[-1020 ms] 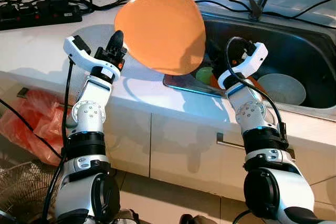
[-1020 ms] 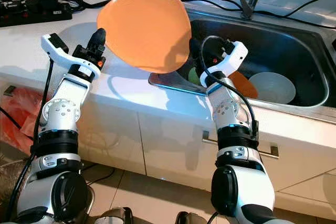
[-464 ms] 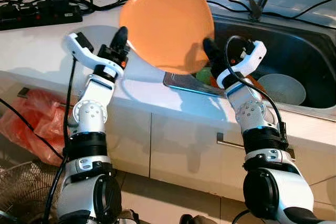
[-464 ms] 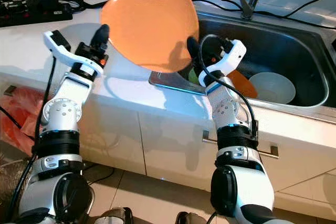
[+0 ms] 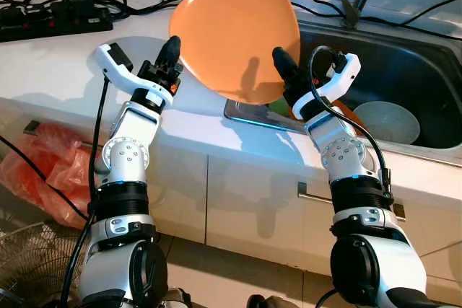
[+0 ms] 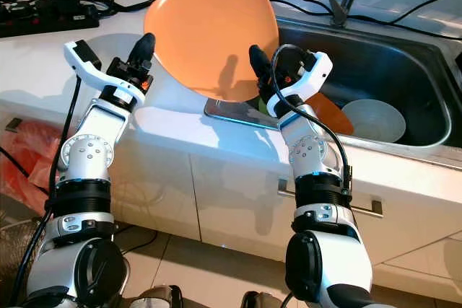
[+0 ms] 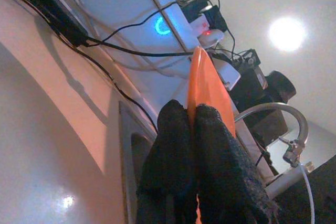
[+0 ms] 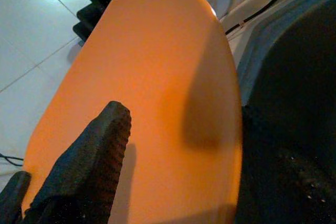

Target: Kitchen organization

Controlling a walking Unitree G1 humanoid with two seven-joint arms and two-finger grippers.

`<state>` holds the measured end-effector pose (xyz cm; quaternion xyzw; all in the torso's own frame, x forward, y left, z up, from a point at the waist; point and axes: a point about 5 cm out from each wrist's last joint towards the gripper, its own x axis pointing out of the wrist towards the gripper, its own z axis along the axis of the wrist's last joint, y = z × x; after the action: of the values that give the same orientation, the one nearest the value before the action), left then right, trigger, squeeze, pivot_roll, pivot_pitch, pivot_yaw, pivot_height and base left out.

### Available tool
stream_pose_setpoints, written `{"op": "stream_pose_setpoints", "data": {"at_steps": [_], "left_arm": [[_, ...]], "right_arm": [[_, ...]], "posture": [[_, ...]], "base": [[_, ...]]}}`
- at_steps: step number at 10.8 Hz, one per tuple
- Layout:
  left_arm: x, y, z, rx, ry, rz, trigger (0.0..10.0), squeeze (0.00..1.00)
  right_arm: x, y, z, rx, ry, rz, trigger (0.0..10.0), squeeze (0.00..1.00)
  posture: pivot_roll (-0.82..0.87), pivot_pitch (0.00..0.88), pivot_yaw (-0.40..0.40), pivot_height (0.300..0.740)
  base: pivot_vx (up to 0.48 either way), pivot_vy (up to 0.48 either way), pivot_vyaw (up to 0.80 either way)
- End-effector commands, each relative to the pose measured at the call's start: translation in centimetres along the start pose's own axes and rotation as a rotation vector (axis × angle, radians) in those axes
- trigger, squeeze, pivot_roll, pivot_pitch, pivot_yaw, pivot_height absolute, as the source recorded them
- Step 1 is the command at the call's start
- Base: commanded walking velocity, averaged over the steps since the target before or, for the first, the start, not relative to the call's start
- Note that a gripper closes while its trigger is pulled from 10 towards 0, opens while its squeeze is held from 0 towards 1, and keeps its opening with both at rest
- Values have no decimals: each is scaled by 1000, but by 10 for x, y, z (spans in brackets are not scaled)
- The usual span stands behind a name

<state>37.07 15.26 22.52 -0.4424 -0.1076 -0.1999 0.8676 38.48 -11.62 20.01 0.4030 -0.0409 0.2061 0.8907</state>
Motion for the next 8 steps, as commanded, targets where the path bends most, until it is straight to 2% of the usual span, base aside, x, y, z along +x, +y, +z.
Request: {"op": "stream_pose_setpoints", "data": {"at_steps": [1, 8], "left_arm": [[3, -12, 4, -5, -16, -70, 10000, 0], [3, -11, 0, 3, 3, -58, 10000, 0]], "right_arm": [[-2, 3, 3, 0, -7, 28, 0, 0], [-4, 12, 5, 53, -17, 104, 0, 0]], "posture": [[56, 86, -64, 740], [52, 85, -63, 740]], "base": [[0, 0, 0], [0, 0, 0]]}}
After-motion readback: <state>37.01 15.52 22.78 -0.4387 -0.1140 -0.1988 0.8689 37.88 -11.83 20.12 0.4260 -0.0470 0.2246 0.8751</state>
